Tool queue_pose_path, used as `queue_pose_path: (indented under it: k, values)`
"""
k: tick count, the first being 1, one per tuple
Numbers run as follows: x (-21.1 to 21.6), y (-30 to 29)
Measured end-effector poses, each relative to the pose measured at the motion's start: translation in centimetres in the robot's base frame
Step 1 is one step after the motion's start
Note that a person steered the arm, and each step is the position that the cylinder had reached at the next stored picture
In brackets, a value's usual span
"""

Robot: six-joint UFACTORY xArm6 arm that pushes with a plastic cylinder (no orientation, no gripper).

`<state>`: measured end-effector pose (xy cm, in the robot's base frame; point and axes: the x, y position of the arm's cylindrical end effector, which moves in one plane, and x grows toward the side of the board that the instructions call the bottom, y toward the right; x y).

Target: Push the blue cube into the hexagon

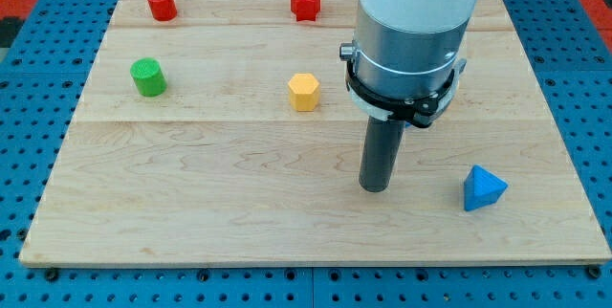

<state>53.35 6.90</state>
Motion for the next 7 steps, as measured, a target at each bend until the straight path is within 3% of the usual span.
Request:
queue_pose_path:
  k: [3, 5, 6, 7]
  values:
    - [-7.2, 8.2]
    - [-13.3, 1.0]
    - [-17.6, 0.1]
    - [-21.7, 4.3]
